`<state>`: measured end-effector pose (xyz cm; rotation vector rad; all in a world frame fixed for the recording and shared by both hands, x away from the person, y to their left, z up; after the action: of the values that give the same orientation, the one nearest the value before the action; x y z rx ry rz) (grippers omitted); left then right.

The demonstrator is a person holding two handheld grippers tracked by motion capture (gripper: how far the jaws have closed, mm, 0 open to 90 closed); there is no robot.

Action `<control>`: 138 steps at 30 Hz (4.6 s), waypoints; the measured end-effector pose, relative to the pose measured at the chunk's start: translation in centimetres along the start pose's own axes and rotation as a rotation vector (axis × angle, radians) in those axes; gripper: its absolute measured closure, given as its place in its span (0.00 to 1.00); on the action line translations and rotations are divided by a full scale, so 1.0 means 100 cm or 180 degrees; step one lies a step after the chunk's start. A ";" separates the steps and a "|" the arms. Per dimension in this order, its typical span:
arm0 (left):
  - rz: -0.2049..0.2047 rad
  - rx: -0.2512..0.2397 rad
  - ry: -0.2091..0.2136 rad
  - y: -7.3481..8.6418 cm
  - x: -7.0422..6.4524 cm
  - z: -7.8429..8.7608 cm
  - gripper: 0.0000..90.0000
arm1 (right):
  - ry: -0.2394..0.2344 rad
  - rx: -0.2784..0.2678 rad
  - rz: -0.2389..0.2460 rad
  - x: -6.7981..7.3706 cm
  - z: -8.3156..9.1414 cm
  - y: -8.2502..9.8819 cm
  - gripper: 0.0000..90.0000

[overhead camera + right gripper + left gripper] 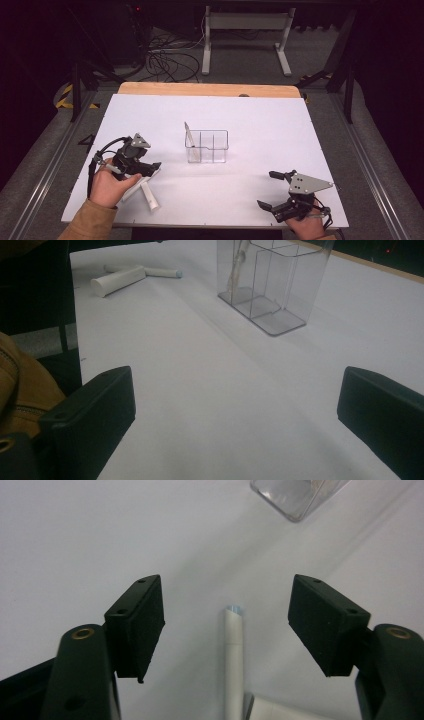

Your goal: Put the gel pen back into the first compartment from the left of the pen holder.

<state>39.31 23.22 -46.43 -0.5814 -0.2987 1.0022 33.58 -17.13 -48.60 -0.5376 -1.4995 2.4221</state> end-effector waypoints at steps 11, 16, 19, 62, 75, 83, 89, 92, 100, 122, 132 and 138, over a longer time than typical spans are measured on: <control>-0.0004 0.0314 -0.0090 0.009 0.000 -0.012 0.47 | -0.0005 -0.0001 -0.0008 0.000 0.000 0.000 0.03; -0.0031 0.0417 -0.0132 0.013 0.000 -0.018 0.49 | -0.0007 0.0006 -0.0003 0.000 -0.001 0.000 0.03; -0.0049 0.0491 -0.0173 0.016 0.000 -0.022 0.52 | -0.0001 0.0000 -0.0008 0.000 0.000 0.000 0.03; -0.0254 0.0931 -0.0220 0.025 -0.005 -0.032 0.87 | -0.0011 0.0016 0.0005 0.000 -0.001 0.001 0.03; -0.0296 0.0724 -0.0239 0.015 -0.009 -0.010 0.87 | -0.0020 0.0014 0.0010 0.001 -0.001 0.001 0.03; -0.0279 0.0566 -0.0246 0.010 -0.009 0.004 0.87 | -0.0020 0.0014 0.0009 0.000 -0.001 0.001 0.03; -0.0214 0.0419 -0.0234 0.006 -0.007 0.016 0.87 | -0.0020 0.0013 0.0007 0.001 -0.001 0.001 0.03; -0.0193 0.0350 -0.0239 0.005 -0.004 0.021 0.87 | -0.0020 0.0010 0.0005 0.000 -0.001 0.000 0.03; -0.0130 0.0096 -0.0252 0.001 -0.001 0.040 0.87 | -0.0022 0.0009 0.0009 0.000 -0.001 0.000 0.03; -0.0075 -0.0371 -0.0139 -0.008 -0.003 0.068 0.87 | -0.0027 0.0023 0.0010 0.001 -0.002 0.001 0.03; -0.0022 -0.0584 0.0150 -0.017 -0.007 0.081 0.87 | -0.0020 0.0019 0.0008 0.001 -0.002 0.000 0.03; -0.0016 -0.0670 0.0298 -0.023 -0.010 0.088 0.87 | -0.0020 0.0018 0.0009 0.000 -0.002 0.000 0.03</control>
<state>36.10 24.22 -37.96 -0.8159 -0.3246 0.9416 33.62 -16.99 -48.72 -0.5318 -1.4948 2.4315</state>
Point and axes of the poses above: each handheld gripper's, and its own axes: z roughly backward along the jaws, y roughly out of its underside, x roughly to its left, the point moved 6 cm from there along -z, roughly forward along the jaws, and after that the axes turned 9 degrees about z, right-handed, at the moved point
